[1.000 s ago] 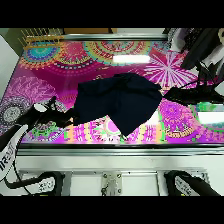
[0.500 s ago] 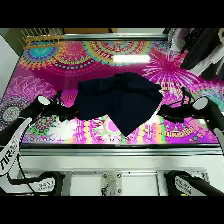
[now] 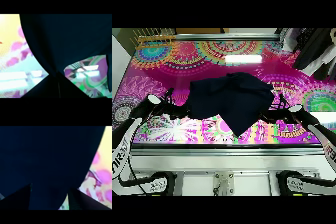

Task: Fold the clothes and pants, and hang the long-sleeved shirts on hangers.

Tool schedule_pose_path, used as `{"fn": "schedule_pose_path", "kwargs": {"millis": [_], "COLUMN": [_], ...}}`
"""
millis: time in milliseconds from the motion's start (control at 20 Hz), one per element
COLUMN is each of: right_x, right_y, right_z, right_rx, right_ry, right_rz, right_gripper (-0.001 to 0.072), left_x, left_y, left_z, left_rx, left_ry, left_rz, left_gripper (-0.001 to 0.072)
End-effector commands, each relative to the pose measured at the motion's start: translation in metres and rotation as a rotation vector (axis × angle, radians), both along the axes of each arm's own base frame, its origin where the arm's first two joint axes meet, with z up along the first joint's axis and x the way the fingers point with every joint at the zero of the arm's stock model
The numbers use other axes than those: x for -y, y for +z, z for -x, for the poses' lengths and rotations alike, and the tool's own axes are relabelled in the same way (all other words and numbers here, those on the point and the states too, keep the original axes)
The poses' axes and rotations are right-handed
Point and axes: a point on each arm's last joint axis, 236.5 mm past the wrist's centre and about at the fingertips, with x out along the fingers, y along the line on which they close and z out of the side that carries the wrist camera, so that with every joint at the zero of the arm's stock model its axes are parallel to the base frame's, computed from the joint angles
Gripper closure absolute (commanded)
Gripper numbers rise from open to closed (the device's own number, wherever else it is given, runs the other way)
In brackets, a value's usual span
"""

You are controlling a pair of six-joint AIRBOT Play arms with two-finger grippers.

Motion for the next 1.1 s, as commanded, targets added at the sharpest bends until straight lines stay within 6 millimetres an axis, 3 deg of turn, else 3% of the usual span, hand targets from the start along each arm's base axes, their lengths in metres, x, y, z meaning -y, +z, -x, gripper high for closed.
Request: {"fn": "schedule_pose_path", "kwargs": {"millis": [0,50,100,150,250,300,400,500,600,700,800,900,1050], "right_x": [-0.012,-0.014,-0.015,-0.015,-0.010,-0.004,0.020,0.047,0.067,0.076,0.072,0.065,0.057], "right_y": [-0.005,-0.004,-0.001,0.003,0.022,0.040,0.105,0.195,0.302,0.406,0.490,0.551,0.600], "right_z": [-0.016,-0.017,-0.019,-0.022,-0.031,-0.038,-0.055,-0.065,-0.062,-0.038,0.003,0.049,0.110], "right_rx": [0.056,0.074,0.097,0.115,0.176,0.226,0.364,0.528,0.735,0.961,1.159,1.323,1.488], "right_ry": [-0.009,0.020,0.045,0.059,0.116,0.158,0.232,0.254,0.210,0.144,0.094,0.045,-0.016], "right_rz": [0.002,0.012,0.021,0.026,0.073,0.112,0.219,0.320,0.399,0.486,0.555,0.602,0.645], "right_gripper": [0.0226,0.0388,0.0635,0.0702,0.0702,0.0702,0.0702,0.0702,0.0702,0.0702,0.0702,0.0702,0.0702], "left_x": [-0.002,-0.002,-0.003,-0.005,-0.013,-0.019,-0.040,-0.063,-0.082,-0.089,-0.085,-0.074,-0.053], "left_y": [0.000,0.000,0.000,0.000,0.004,0.014,0.058,0.135,0.235,0.337,0.425,0.494,0.565], "left_z": [-0.003,-0.003,-0.003,-0.004,-0.006,-0.009,-0.025,-0.047,-0.055,-0.039,-0.004,0.041,0.108], "left_rx": [0.012,0.013,0.013,0.013,0.010,0.010,0.077,0.255,0.494,0.741,0.973,1.170,1.394], "left_ry": [0.002,0.003,0.006,0.009,0.026,0.030,0.049,0.076,0.106,0.124,0.140,0.147,0.151], "left_rz": [-0.008,-0.009,-0.009,-0.009,-0.004,0.007,0.019,-0.005,-0.050,-0.116,-0.177,-0.231,-0.274], "left_gripper": [0.0700,0.0700,0.0700,0.0700,0.0701,0.0701,0.0701,0.0700,0.0700,0.0700,0.0700,0.0700,0.0700]}}
